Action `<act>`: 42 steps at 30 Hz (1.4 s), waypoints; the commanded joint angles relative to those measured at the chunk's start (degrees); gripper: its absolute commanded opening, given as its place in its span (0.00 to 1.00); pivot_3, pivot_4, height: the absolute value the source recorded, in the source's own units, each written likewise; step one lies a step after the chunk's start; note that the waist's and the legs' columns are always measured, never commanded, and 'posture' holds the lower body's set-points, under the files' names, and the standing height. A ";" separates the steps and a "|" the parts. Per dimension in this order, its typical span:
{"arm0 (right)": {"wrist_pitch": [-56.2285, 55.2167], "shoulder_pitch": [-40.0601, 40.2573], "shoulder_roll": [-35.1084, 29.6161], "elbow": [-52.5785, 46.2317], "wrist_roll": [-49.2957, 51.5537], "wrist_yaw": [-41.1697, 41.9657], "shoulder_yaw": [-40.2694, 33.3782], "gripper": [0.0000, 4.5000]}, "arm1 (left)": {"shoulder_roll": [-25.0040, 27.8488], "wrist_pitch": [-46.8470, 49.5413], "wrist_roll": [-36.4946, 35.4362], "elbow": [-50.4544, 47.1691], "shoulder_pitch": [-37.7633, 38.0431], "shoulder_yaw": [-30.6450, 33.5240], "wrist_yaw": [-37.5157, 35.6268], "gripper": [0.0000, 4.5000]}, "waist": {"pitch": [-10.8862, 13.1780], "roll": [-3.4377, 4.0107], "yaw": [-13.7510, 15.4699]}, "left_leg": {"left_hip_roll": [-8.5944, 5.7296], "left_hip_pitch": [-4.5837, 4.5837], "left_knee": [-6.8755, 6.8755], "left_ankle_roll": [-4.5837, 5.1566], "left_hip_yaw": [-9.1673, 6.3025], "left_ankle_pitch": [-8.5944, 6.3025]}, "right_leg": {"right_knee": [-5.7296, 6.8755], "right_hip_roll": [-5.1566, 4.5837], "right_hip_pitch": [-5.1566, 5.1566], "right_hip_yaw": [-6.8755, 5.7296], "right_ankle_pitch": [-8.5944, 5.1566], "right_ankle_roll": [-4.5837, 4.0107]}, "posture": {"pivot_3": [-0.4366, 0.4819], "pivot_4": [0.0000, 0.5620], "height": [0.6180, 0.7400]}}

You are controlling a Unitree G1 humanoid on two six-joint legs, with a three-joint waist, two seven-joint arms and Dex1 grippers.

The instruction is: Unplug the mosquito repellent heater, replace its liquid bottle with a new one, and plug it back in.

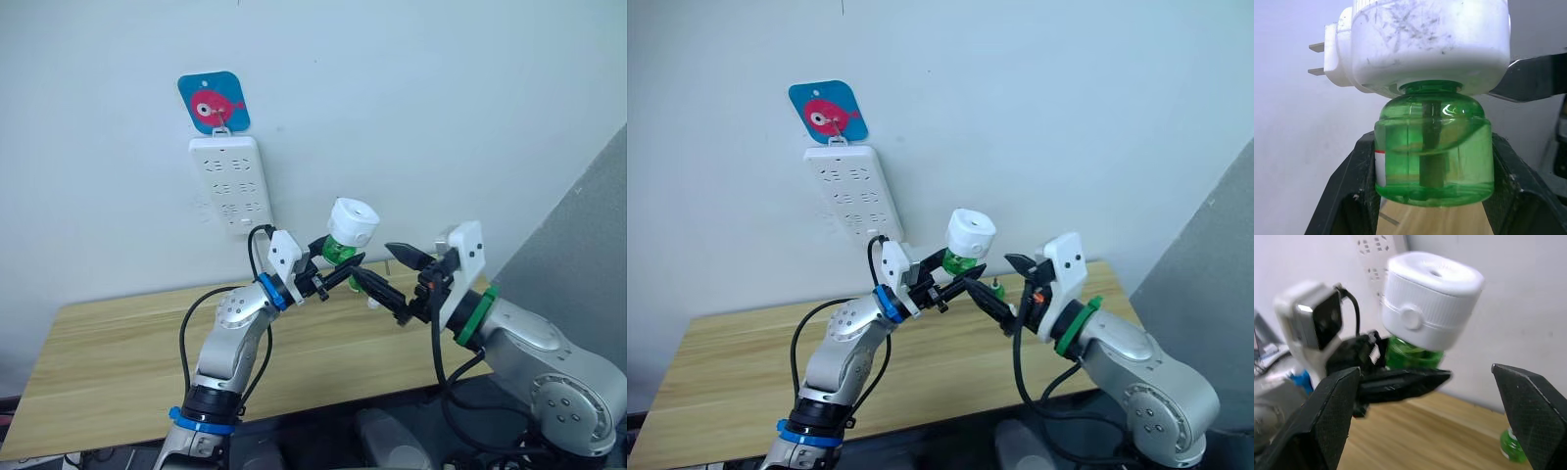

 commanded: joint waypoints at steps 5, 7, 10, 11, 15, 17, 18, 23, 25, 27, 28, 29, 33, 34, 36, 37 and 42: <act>-0.58 -4.76 5.99 0.95 0.81 -8.63 2.19 1.00 | -1.44 -5.38 2.04 0.21 -0.66 -0.47 3.05 0.50 | 0.00 0.01 -0.12 | 0.01 -0.03 -0.03 0.00 0.00 0.00 | -0.02 0.00 -0.04 0.00 0.00 0.00 | 0.16 0.17 0.91; -0.98 -6.39 7.35 2.56 0.78 -10.02 2.31 1.00 | -1.45 -5.70 2.29 0.13 -0.47 -0.58 3.48 0.50 | -0.01 0.01 -0.14 | 0.01 -0.04 -0.04 0.00 0.01 0.00 | -0.02 0.00 -0.05 0.00 0.00 0.00 | 0.16 0.17 0.91; -1.47 -8.62 10.03 4.78 1.23 -12.10 2.29 1.00 | -1.48 -6.20 2.65 -0.11 -0.21 -0.54 4.43 0.50 | -0.01 0.01 -0.34 | 0.01 -0.03 -0.06 0.00 0.01 0.00 | -0.02 0.00 -0.06 0.00 0.00 0.00 | 0.17 0.16 0.91; -1.49 -9.24 11.11 5.58 1.35 -13.02 2.07 1.00 | -1.52 -6.37 2.71 -0.10 -0.27 -0.53 4.63 0.50 | -0.01 0.01 -0.43 | 0.01 -0.03 -0.06 0.00 0.01 0.00 | -0.02 0.01 -0.06 -0.01 0.00 0.00 | 0.17 0.16 0.91; -1.61 -11.60 14.42 8.29 1.71 -15.74 1.25 1.00 | -1.51 -6.88 2.98 0.03 -0.61 -0.73 5.20 0.50 | -0.01 0.01 -0.66 | 0.02 -0.08 -0.10 0.00 0.00 0.00 | -0.04 0.01 -0.11 -0.01 0.00 0.00 | 0.17 0.16 0.91; -1.49 -12.63 15.73 9.04 2.41 -16.80 0.91 1.00 | -1.45 -7.20 3.09 0.27 -0.78 -0.79 5.34 0.50 | -0.01 0.02 -0.69 | 0.02 -0.09 -0.11 0.00 0.01 0.00 | -0.04 0.01 -0.13 0.00 0.00 0.00 | 0.17 0.16 0.91; -1.50 -13.10 16.47 9.42 2.76 -17.31 0.76 1.00 | -1.40 -7.44 3.21 0.42 -0.87 -0.79 5.39 0.50 | -0.01 0.02 -0.73 | 0.02 -0.09 -0.11 0.00 0.00 0.00 | -0.04 0.01 -0.13 -0.01 0.00 0.00 | 0.17 0.16 0.91; -1.94 -14.14 18.24 10.85 3.11 -18.97 1.05 1.00 | -1.45 -7.94 3.43 0.59 -0.89 -0.88 5.65 0.50 | -0.01 0.02 -0.97 | 0.02 -0.10 -0.15 0.01 0.00 0.00 | -0.05 0.01 -0.15 -0.01 0.00 0.00 | 0.18 0.16 0.91; -1.92 -14.30 18.41 11.14 3.45 -19.22 1.33 1.00 | -1.46 -7.99 3.43 0.65 -0.88 -0.83 5.78 0.50 | -0.01 0.02 -1.04 | 0.02 -0.10 -0.18 0.01 0.00 0.00 | -0.07 0.01 -0.16 0.00 0.00 0.00 | 0.18 0.16 0.91; -1.77 -14.44 18.39 11.36 3.96 -19.49 1.51 0.96 | -1.42 -8.10 3.50 0.80 -0.99 -0.78 5.94 0.50 | 0.00 0.02 -1.06 | 0.02 -0.10 -0.19 0.01 0.01 0.00 | -0.09 0.01 -0.17 0.00 0.00 0.00 | 0.18 0.16 0.91; -1.61 -14.50 18.38 11.49 4.23 -19.68 1.57 0.92 | -1.39 -8.11 3.47 0.86 -1.06 -0.74 6.03 0.50 | -0.01 0.02 -1.07 | 0.02 -0.11 -0.20 0.01 0.01 0.00 | -0.09 0.01 -0.17 0.00 0.00 0.00 | 0.18 0.16 0.91; -1.59 -14.55 18.43 11.61 4.41 -19.86 1.59 0.87 | -1.34 -8.15 3.47 0.90 -1.11 -0.71 6.12 0.50 | -0.01 0.02 -1.07 | 0.02 -0.11 -0.20 0.01 0.01 0.00 | -0.09 0.01 -0.18 0.00 0.00 0.00 | 0.18 0.16 0.91; -1.71 -14.94 18.44 12.14 4.90 -20.17 1.84 0.67 | -1.39 -8.32 3.57 0.98 -1.20 -0.75 6.39 0.50 | 0.00 0.02 -1.10 | 0.02 -0.11 -0.22 0.01 0.01 0.00 | -0.10 0.01 -0.19 0.01 -0.01 0.00 | 0.19 0.16 0.91; -1.71 -15.02 18.43 12.23 4.98 -20.21 1.95 0.67 | -1.42 -8.33 3.58 0.96 -1.20 -0.75 6.45 0.50 | 0.00 0.02 -1.10 | 0.02 -0.11 -0.22 0.01 0.01 0.00 | -0.10 0.01 -0.20 0.01 -0.01 0.00 | 0.19 0.16 0.91; -1.69 -15.08 18.32 12.30 5.06 -20.09 2.18 0.67 | -1.40 -8.30 3.74 0.94 -1.18 -0.74 6.68 0.50 | 0.00 0.02 -1.11 | 0.02 -0.11 -0.25 0.01 0.02 0.00 | -0.11 0.01 -0.20 0.01 -0.01 0.00 | 0.19 0.16 0.91; -1.68 -15.09 18.32 12.33 5.10 -20.07 2.21 0.67 | -1.40 -8.30 3.84 0.91 -1.15 -0.71 6.84 0.50 | 0.00 0.02 -1.11 | 0.02 -0.12 -0.25 0.01 0.02 0.00 | -0.12 0.01 -0.21 0.01 -0.01 0.00 | 0.19 0.16 0.91; -1.78 -15.03 18.32 12.34 5.17 -20.02 2.25 0.67 | -1.51 -9.39 4.12 0.98 -1.14 -0.80 6.84 0.50 | 0.00 0.02 -1.12 | 0.02 -0.12 -0.27 0.01 0.03 0.00 | -0.13 0.01 -0.21 0.02 -0.01 0.00 | 0.19 0.16 0.91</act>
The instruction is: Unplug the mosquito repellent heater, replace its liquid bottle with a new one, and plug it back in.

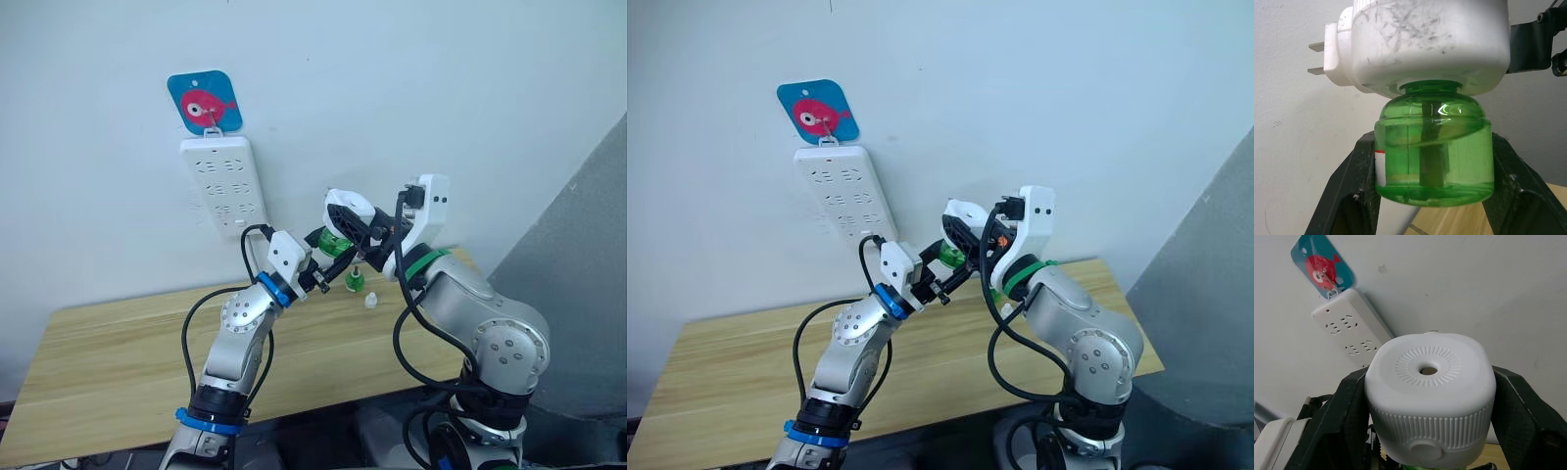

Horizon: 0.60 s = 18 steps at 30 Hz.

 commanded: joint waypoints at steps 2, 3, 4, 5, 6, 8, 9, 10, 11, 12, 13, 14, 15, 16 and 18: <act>-0.88 -1.34 0.57 -1.23 2.51 0.61 1.26 0.67 | -0.20 -2.58 0.31 -1.28 -0.82 0.06 0.64 0.50 | 0.00 0.00 -0.01 | 0.00 0.00 -0.01 0.00 0.00 0.00 | 0.00 0.00 0.00 0.00 0.00 0.00 | 0.19 0.16 0.91; -0.94 -1.32 0.56 -1.26 2.57 0.58 1.20 0.67 | 0.04 -2.61 0.08 -1.42 -0.64 -0.06 0.15 0.50 | 0.00 0.00 -0.01 | 0.00 0.00 -0.01 0.00 0.00 0.00 | -0.01 0.00 -0.01 0.00 0.00 0.00 | 0.19 0.16 0.91; -1.01 -1.30 0.52 -1.29 2.63 0.55 1.16 0.67 | 0.22 -2.81 0.09 -1.50 -0.52 -0.08 0.02 0.50 | 0.00 0.00 -0.02 | 0.00 0.00 -0.02 0.00 0.00 0.00 | -0.01 0.00 -0.01 0.00 0.00 0.00 | 0.19 0.16 0.91; -1.07 -1.32 0.44 -1.33 2.73 0.54 1.11 0.67 | 0.29 -2.72 -0.15 -1.63 -0.43 0.15 0.08 0.50 | 0.00 0.00 -0.02 | 0.00 0.00 -0.02 0.00 0.01 0.00 | -0.02 0.00 -0.01 0.01 0.00 0.00 | 0.19 0.16 0.91; -1.12 -1.34 0.37 -1.35 2.82 0.53 1.09 0.67 | 0.31 -2.65 -0.34 -1.71 -0.38 0.33 0.17 0.50 | 0.00 0.00 -0.02 | 0.00 0.00 -0.02 0.00 0.01 0.00 | -0.02 0.00 -0.01 0.01 0.00 0.00 | 0.19 0.16 0.91; -1.27 -1.46 0.16 -1.40 2.92 0.57 0.92 0.67 | 0.89 -1.19 -0.23 -1.87 -0.41 0.34 0.29 0.66 | 0.00 0.00 -0.03 | 0.00 0.00 -0.03 0.00 0.01 0.00 | -0.03 0.00 -0.01 0.01 0.00 0.00 | 0.19 0.16 0.91; -1.39 -1.54 0.00 -1.43 2.89 0.62 0.83 0.67 | 1.41 0.38 -0.53 -2.03 -0.40 0.13 -0.15 0.72 | 0.00 0.00 -0.05 | 0.00 0.00 -0.04 0.00 0.01 0.00 | -0.04 0.00 -0.02 0.01 0.00 0.00 | 0.19 0.16 0.91; -1.57 -1.62 -0.20 -1.44 2.87 0.64 0.78 0.67 | 1.89 1.73 -0.82 -2.23 -0.35 -0.02 -0.55 0.79 | 0.00 0.00 -0.09 | 0.00 0.00 -0.06 0.00 0.02 0.00 | -0.05 0.00 -0.02 0.02 0.00 0.00 | 0.19 0.16 0.91; -1.77 -1.71 -0.57 -1.47 2.89 0.74 0.76 0.67 | 2.51 2.66 -0.81 -2.59 -0.19 0.13 -0.59 0.85 | 0.00 0.00 -0.14 | 0.00 0.00 -0.08 0.00 0.02 0.00 | -0.05 0.00 -0.02 0.02 0.00 0.00 | 0.19 0.16 0.91; -1.97 -1.68 -0.85 -1.51 2.95 0.78 0.83 0.67 | 2.95 3.16 -0.75 -2.88 -0.02 0.26 -0.55 0.86 | 0.01 0.01 -0.19 | 0.00 0.01 -0.10 0.00 0.02 0.00 | -0.05 0.00 -0.03 0.01 0.00 0.00 | 0.19 0.16 0.91; -2.20 -1.75 -1.59 -1.61 2.75 1.03 1.07 0.67 | 3.70 4.89 -1.55 -3.59 0.32 0.56 -0.86 0.86 | 0.01 0.01 -0.19 | 0.01 0.01 -0.14 0.00 0.02 0.00 | -0.05 0.00 -0.05 0.02 -0.01 0.00 | 0.19 0.16 0.91; -2.39 -1.82 -2.30 -1.71 2.61 1.28 1.25 0.67 | 4.69 6.84 -2.35 -4.50 0.80 0.94 -1.23 0.86 | 0.01 0.01 -0.20 | 0.01 0.01 -0.15 0.00 0.02 0.00 | -0.06 0.00 -0.05 0.02 -0.01 -0.01 | 0.19 0.16 0.91; -2.77 -1.95 -3.40 -1.96 2.23 1.74 1.61 0.67 | 6.69 9.71 -3.92 -5.99 1.97 1.89 -2.29 0.86 | 0.01 0.01 -0.22 | 0.01 0.00 -0.18 0.00 0.02 0.00 | -0.09 0.00 -0.05 0.02 -0.01 -0.01 | 0.18 0.16 0.91; -3.18 -2.12 -4.60 -2.24 1.79 2.23 2.08 0.67 | 8.78 11.90 -5.27 -7.40 3.23 2.98 -3.33 0.86 | 0.01 0.01 -0.31 | 0.01 0.01 -0.22 0.00 0.03 0.00 | -0.11 0.00 -0.05 0.03 -0.01 -0.01 | 0.19 0.17 0.91; -4.10 -2.51 -8.17 -3.06 0.59 3.99 3.38 0.67 | 13.50 16.14 -8.34 -10.30 6.52 6.09 -5.24 0.86 | 0.02 0.02 -0.78 | 0.04 0.05 -0.38 0.00 0.10 0.00 | -0.12 0.00 -0.11 0.08 -0.04 -0.06 | 0.19 0.17 0.91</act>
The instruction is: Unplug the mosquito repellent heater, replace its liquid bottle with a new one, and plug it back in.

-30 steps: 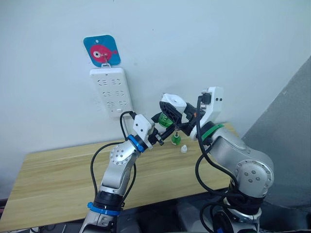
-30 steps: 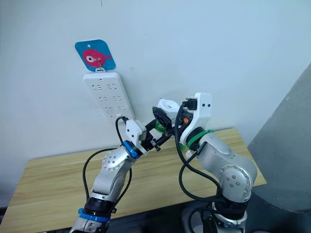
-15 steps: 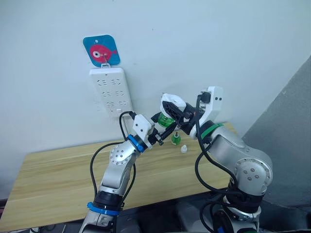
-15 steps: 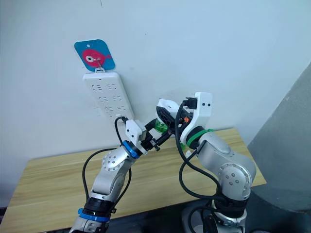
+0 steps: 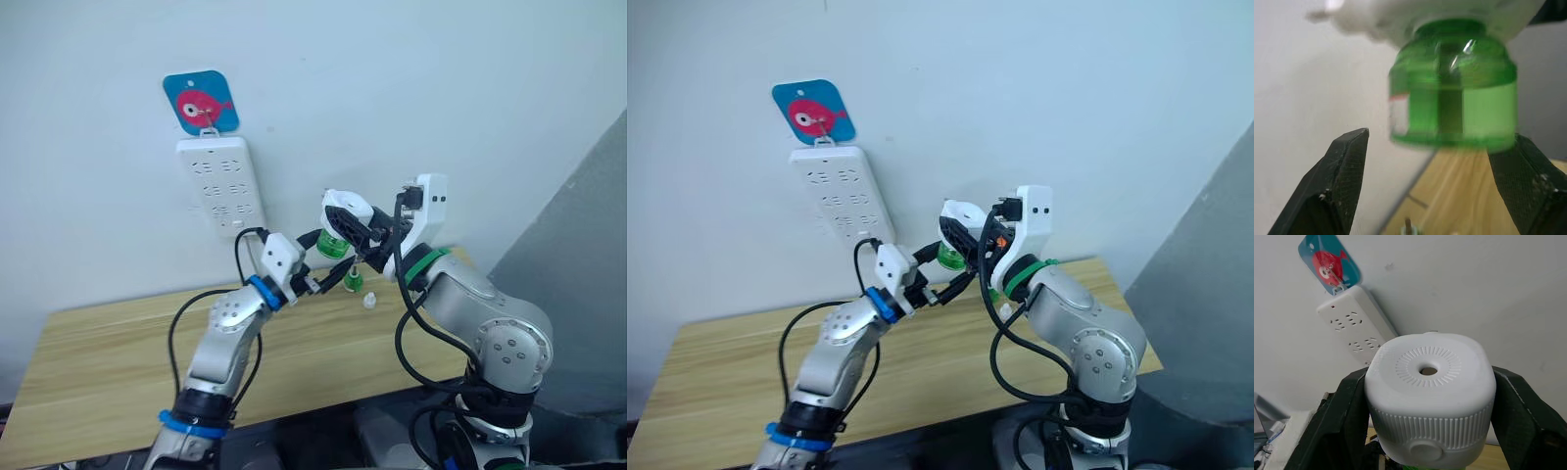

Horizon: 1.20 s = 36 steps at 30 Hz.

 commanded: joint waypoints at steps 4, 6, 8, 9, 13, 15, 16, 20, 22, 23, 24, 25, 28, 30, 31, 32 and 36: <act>-4.84 -0.87 -10.81 -4.86 -3.22 6.77 4.10 0.67 | 11.09 6.47 -9.86 -10.45 9.54 13.23 -4.94 0.86 | 0.05 0.00 -0.35 | 0.05 0.03 -0.23 0.00 -0.03 0.00 | -0.01 0.01 -0.07 -0.06 -0.13 -0.11 | 0.20 0.18 0.91; -6.00 -0.20 -13.28 -5.33 -3.83 8.24 4.86 0.67 | 13.06 6.25 -10.81 -11.55 11.85 16.61 -4.97 0.86 | 0.11 -0.01 0.00 | 0.06 0.02 -0.29 0.00 -0.02 0.00 | -0.03 0.00 -0.09 -0.06 -0.18 -0.16 | 0.22 0.19 0.91; -7.02 0.83 -15.94 -5.92 -4.53 10.14 5.34 0.67 | 14.50 5.97 -10.89 -11.58 13.50 21.48 -3.07 0.86 | 0.12 -0.02 0.52 | 0.06 0.03 -0.29 -0.01 -0.01 0.00 | -0.04 0.00 -0.09 -0.06 -0.21 -0.16 | 0.24 0.19 0.91; -7.48 1.39 -17.20 -6.19 -4.79 11.05 5.53 0.67 | 15.01 5.33 -10.32 -11.11 13.81 24.05 -1.63 0.86 | 0.14 -0.02 0.77 | 0.06 0.03 -0.29 -0.01 -0.02 0.00 | -0.06 0.00 -0.08 -0.06 -0.21 -0.16 | 0.24 0.19 0.91; -9.02 2.48 -19.51 -6.51 -5.17 13.26 6.90 0.67 | 15.63 3.35 -7.50 -7.25 11.18 28.16 3.18 0.86 | 0.21 -0.15 2.02 | 0.06 0.04 -0.28 -0.01 0.00 0.00 | -0.11 -0.02 -0.07 -0.05 -0.21 -0.18 | 0.28 0.19 0.91; -9.56 2.66 -19.86 -6.52 -5.53 13.95 7.89 0.67 | 15.41 2.97 -6.29 -4.81 8.50 28.25 5.22 0.86 | 0.21 -0.16 2.46 | 0.04 0.04 -0.27 -0.01 0.00 0.00 | -0.13 -0.02 -0.05 -0.05 -0.21 -0.17 | 0.28 0.19 0.91; -9.81 2.67 -19.95 -6.49 -5.79 14.24 8.34 0.67 | 15.55 2.40 -5.90 -3.89 7.57 27.84 5.01 0.86 | 0.21 -0.16 2.75 | 0.03 0.04 -0.27 -0.01 -0.02 0.00 | -0.14 -0.02 -0.03 -0.05 -0.21 -0.17 | 0.28 0.19 0.91; -10.45 2.50 -20.00 -6.43 -6.68 14.95 9.47 0.67 | 15.94 1.46 -5.45 -1.00 4.99 26.40 3.52 0.86 | 0.22 -0.17 3.38 | 0.02 0.00 -0.28 -0.02 0.00 0.00 | -0.29 -0.02 -0.02 -0.03 -0.21 -0.16 | 0.28 0.18 0.91; -10.56 2.46 -20.17 -6.59 -6.99 15.23 9.99 0.67 | 16.70 0.80 -5.22 2.51 2.33 25.09 1.47 0.86 | 0.22 -0.17 3.62 | 0.03 -0.03 -0.28 -0.02 0.00 0.00 | -0.32 -0.02 -0.02 -0.04 -0.20 -0.16 | 0.28 0.19 0.91; -10.61 2.48 -20.27 -6.67 -7.16 15.36 10.16 0.67 | 17.05 0.46 -5.12 4.09 1.25 24.60 0.50 0.86 | 0.22 -0.17 3.66 | 0.03 -0.03 -0.29 -0.02 -0.03 0.00 | -0.33 -0.01 -0.02 -0.07 -0.20 -0.16 | 0.28 0.19 0.91; -10.66 2.52 -20.34 -6.72 -7.30 15.45 10.25 0.67 | 17.24 0.16 -5.05 5.08 0.63 24.38 -0.09 0.86 | 0.22 -0.17 3.67 | 0.04 -0.03 -0.30 -0.02 -0.05 0.00 | -0.33 -0.01 -0.02 -0.09 -0.20 -0.16 | 0.28 0.19 0.91; -10.70 2.56 -20.48 -6.81 -7.50 15.49 10.36 0.67 | 17.54 -0.65 -4.74 7.04 -0.59 24.19 -0.62 0.86 | 0.22 -0.17 3.67 | 0.04 -0.03 -0.31 -0.02 -0.05 0.00 | -0.33 0.00 -0.03 -0.09 -0.20 -0.16 | 0.27 0.18 0.91; -10.65 2.72 -20.82 -7.19 -7.84 15.57 10.58 0.67 | 18.07 -2.65 -3.97 12.73 -4.77 23.82 -1.50 0.86 | 0.23 -0.18 3.69 | 0.04 -0.05 -0.30 -0.02 -0.05 0.00 | -0.36 -0.01 -0.02 -0.08 -0.20 -0.16 | 0.26 0.19 0.91; -10.50 2.90 -20.75 -7.47 -7.95 15.54 10.62 0.67 | 18.01 -3.08 -3.99 15.16 -7.25 23.16 -2.49 0.86 | 0.23 -0.18 3.67 | 0.04 -0.05 -0.30 -0.02 -0.05 0.00 | -0.37 -0.01 -0.02 -0.08 -0.20 -0.16 | 0.25 0.19 0.91; -10.42 3.00 -20.69 -7.62 -8.03 15.54 10.65 0.67 | 17.88 -2.84 -4.18 16.06 -8.41 22.73 -3.10 0.86 | 0.23 -0.19 3.66 | 0.04 -0.05 -0.30 -0.02 -0.05 0.00 | -0.37 -0.01 -0.02 -0.08 -0.20 -0.16 | 0.25 0.19 0.91; -10.35 3.09 -20.65 -7.75 -8.09 15.53 10.67 0.67 | 17.77 -2.75 -4.25 16.75 -9.35 22.30 -3.64 0.86 | 0.23 -0.18 3.64 | 0.04 -0.06 -0.30 -0.02 -0.05 0.00 | -0.37 -0.01 -0.02 -0.08 -0.20 -0.16 | 0.25 0.19 0.91; -10.06 3.22 -20.46 -8.13 -8.21 15.38 10.69 0.67 | 18.11 -2.81 -3.93 19.14 -11.80 20.88 -5.84 0.86 | 0.23 -0.18 3.57 | 0.04 -0.07 -0.31 -0.02 -0.05 -0.01 | -0.39 -0.01 -0.02 -0.08 -0.20 -0.16 | 0.24 0.19 0.91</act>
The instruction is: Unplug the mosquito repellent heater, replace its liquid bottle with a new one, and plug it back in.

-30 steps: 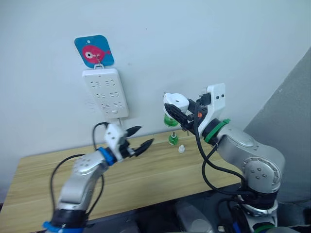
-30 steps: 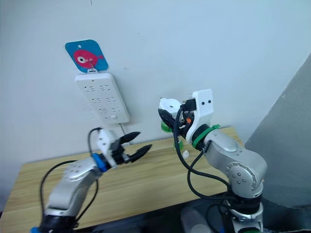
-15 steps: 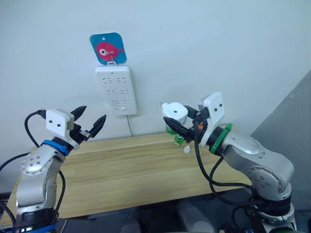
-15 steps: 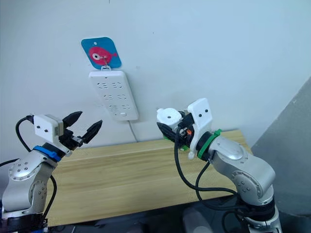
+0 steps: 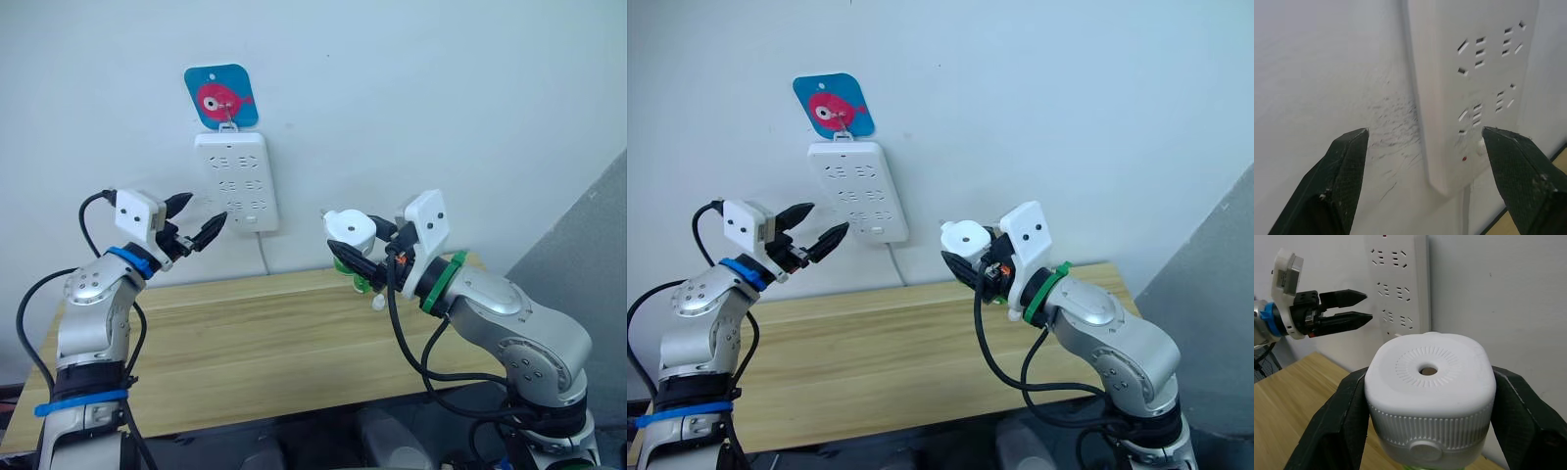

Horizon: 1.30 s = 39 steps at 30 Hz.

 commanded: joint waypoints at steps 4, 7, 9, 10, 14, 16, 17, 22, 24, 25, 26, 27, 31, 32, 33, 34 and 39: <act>-1.07 -0.29 0.43 -3.19 -0.13 -0.03 -0.04 0.67 | 1.27 -1.43 1.00 4.19 -5.00 -1.77 -2.97 0.86 | 0.00 0.00 -0.10 | 0.01 0.00 0.00 0.00 -0.01 0.00 | 0.00 0.00 0.00 -0.02 0.00 0.00 | 0.23 0.19 0.91; -0.92 -0.17 0.57 -3.46 -0.11 -0.18 0.11 0.67 | 1.39 0.18 0.89 5.91 -7.58 -2.81 -4.59 0.86 | 0.00 0.00 -0.06 | 0.00 0.00 0.01 0.00 -0.01 0.00 | 0.00 0.00 0.01 -0.01 0.00 0.00 | 0.23 0.19 0.91; -0.86 -0.11 0.55 -3.56 -0.07 -0.17 0.19 0.67 | 1.53 1.73 0.67 6.48 -8.85 -3.42 -5.84 0.86 | 0.03 -0.04 0.17 | 0.00 -0.01 0.03 0.00 -0.08 0.01 | 0.00 0.00 0.03 -0.09 0.00 0.00 | 0.23 0.20 0.91; -0.85 -0.12 0.56 -3.55 -0.09 -0.16 0.24 0.67 | 1.60 2.10 0.68 6.70 -9.26 -3.58 -6.34 0.86 | 0.03 -0.05 0.25 | -0.01 -0.01 0.03 0.00 -0.10 0.01 | 0.00 0.00 0.04 -0.10 0.00 0.00 | 0.23 0.20 0.91; -0.91 0.03 0.33 -3.46 0.16 0.41 0.44 0.67 | 2.40 5.58 -0.49 6.55 -11.41 -4.43 -9.67 0.86 | 0.04 -0.06 0.38 | -0.02 -0.02 0.05 -0.01 -0.09 0.01 | 0.00 -0.02 0.06 -0.09 0.01 0.02 | 0.22 0.20 0.91; -1.01 0.03 0.37 -3.25 0.23 0.69 0.57 0.67 | 2.65 7.26 -0.87 6.59 -12.25 -4.71 -11.32 0.86 | 0.04 -0.06 0.35 | -0.02 -0.02 0.05 -0.01 -0.09 0.01 | 0.00 -0.02 0.05 -0.10 0.01 0.02 | 0.23 0.19 0.91; -1.01 0.07 0.39 -3.18 0.35 0.93 0.72 0.67 | 2.82 8.73 -1.24 6.47 -12.76 -4.91 -12.14 0.86 | 0.04 -0.06 0.28 | -0.02 -0.02 0.04 -0.01 -0.09 0.01 | 0.00 -0.02 0.05 -0.10 0.01 0.02 | 0.23 0.19 0.91; -0.86 -0.03 0.67 -2.87 0.85 1.92 1.08 0.67 | 3.51 12.48 -1.84 6.15 -14.42 -5.75 -15.16 0.86 | 0.05 -0.06 -0.12 | -0.02 -0.02 0.02 -0.01 -0.09 0.01 | 0.00 -0.02 0.04 -0.10 0.01 0.02 | 0.22 0.19 0.91; -0.79 -0.28 0.80 -2.53 1.09 2.31 1.19 0.67 | 3.55 13.83 -2.13 5.90 -14.97 -5.90 -15.94 0.86 | 0.05 -0.06 -0.14 | -0.01 -0.02 0.01 -0.01 -0.09 0.01 | 0.00 -0.02 0.03 -0.10 0.01 0.02 | 0.22 0.19 0.91; -0.74 -0.53 0.86 -2.24 1.20 2.54 1.34 0.67 | 3.55 14.51 -2.32 5.63 -15.10 -5.98 -16.37 0.86 | 0.05 -0.05 -0.15 | -0.01 -0.02 0.01 0.00 -0.09 0.01 | 0.00 -0.02 0.03 -0.10 0.01 0.02 | 0.22 0.19 0.91; -0.60 -0.91 1.10 -1.75 1.34 2.68 1.44 0.67 | 3.49 15.26 -2.55 5.46 -15.24 -5.95 -16.57 0.86 | 0.05 -0.06 -0.16 | -0.01 -0.02 0.01 0.00 -0.09 0.01 | 0.00 -0.02 0.03 -0.10 0.01 0.02 | 0.22 0.19 0.91; -0.48 -1.26 1.33 -1.34 1.45 2.77 1.52 0.67 | 3.49 15.82 -2.72 5.35 -15.31 -5.98 -16.89 0.86 | 0.05 -0.06 -0.18 | -0.01 -0.02 0.01 0.00 -0.09 0.01 | 0.00 -0.02 0.03 -0.10 0.01 0.02 | 0.22 0.19 0.91; 0.52 -3.38 2.10 1.32 2.27 3.77 1.83 0.67 | 3.19 15.94 -2.11 6.24 -15.84 -5.93 -16.19 0.73 | 0.05 -0.05 -0.22 | -0.01 -0.01 0.02 -0.01 -0.09 0.01 | 0.00 -0.02 0.03 -0.10 0.01 0.02 | 0.22 0.19 0.91; 0.80 -3.88 2.13 1.99 2.35 4.08 2.06 0.67 | 3.00 16.03 -2.04 6.58 -16.00 -5.85 -15.85 0.66 | 0.05 -0.05 -0.21 | -0.01 -0.01 0.02 -0.01 -0.09 0.01 | 0.00 -0.02 0.03 -0.09 0.01 0.02 | 0.22 0.19 0.91; 1.31 -4.67 2.30 3.04 2.39 4.18 2.33 0.67 | 2.86 15.75 -1.74 6.72 -16.08 -6.17 -15.85 0.59 | 0.05 -0.06 -0.19 | -0.01 -0.01 0.02 -0.01 -0.09 0.01 | 0.00 -0.02 0.03 -0.09 0.01 0.02 | 0.23 0.19 0.91; 1.70 -5.34 2.47 3.87 2.37 4.21 2.57 0.67 | 2.67 15.72 -1.68 6.75 -16.16 -6.31 -15.75 0.53 | 0.06 -0.05 -0.15 | -0.01 -0.02 0.02 -0.01 -0.10 0.01 | 0.00 -0.02 0.03 -0.10 0.01 0.02 | 0.23 0.19 0.91; 4.73 -11.19 6.16 9.79 0.88 1.17 4.03 0.67 | 1.66 16.10 -1.49 6.57 -16.83 -6.65 -14.62 0.31 | 0.06 -0.06 0.32 | -0.03 -0.02 0.07 -0.01 -0.16 0.02 | 0.00 -0.04 0.08 -0.14 0.03 0.04 | 0.24 0.20 0.91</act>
